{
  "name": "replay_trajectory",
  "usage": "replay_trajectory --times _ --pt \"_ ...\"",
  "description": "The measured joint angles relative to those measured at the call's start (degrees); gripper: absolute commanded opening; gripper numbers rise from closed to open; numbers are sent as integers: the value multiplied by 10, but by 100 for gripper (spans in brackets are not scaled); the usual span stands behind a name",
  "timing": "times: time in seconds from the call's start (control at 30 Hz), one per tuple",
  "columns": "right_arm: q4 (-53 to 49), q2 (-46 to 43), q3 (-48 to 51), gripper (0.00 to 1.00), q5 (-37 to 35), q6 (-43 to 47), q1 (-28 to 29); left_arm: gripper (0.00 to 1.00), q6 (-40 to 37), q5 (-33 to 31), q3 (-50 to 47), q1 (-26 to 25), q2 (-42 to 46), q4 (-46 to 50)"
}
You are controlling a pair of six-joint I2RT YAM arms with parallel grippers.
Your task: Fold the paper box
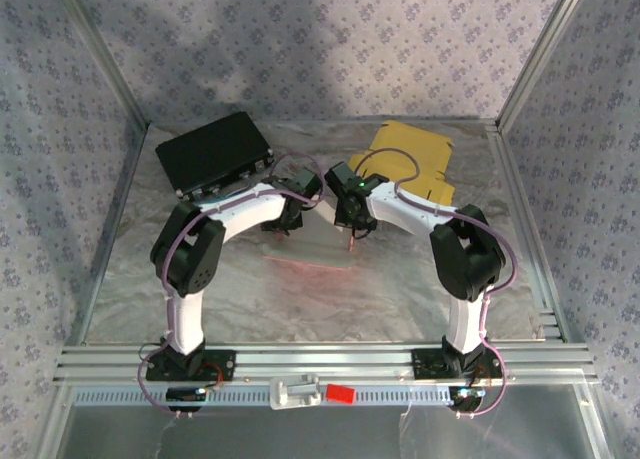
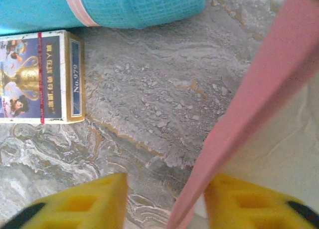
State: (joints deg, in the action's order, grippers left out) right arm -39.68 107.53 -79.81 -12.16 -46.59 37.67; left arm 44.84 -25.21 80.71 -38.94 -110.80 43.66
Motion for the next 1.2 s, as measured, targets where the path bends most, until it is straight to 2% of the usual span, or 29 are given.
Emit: replay_trajectory --times 0.07,0.23,0.63,0.8,0.97,1.2 --pt "0 0 0 0 0 -2 1 59 -15 14 0 3 18 -3" --pt "-1 2 -3 0 -1 -5 2 59 -39 71 0 11 71 -19" --pt "-8 6 -9 0 -2 -6 2 44 -98 129 -14 61 67 -31" --pt "-8 6 -9 0 -2 -6 2 35 -115 133 -5 61 31 -37" --pt "-8 6 -10 0 -1 -6 2 21 -128 133 -1 61 12 -40" --pt "-8 6 -10 0 0 -6 2 26 -135 127 1 59 11 -47"
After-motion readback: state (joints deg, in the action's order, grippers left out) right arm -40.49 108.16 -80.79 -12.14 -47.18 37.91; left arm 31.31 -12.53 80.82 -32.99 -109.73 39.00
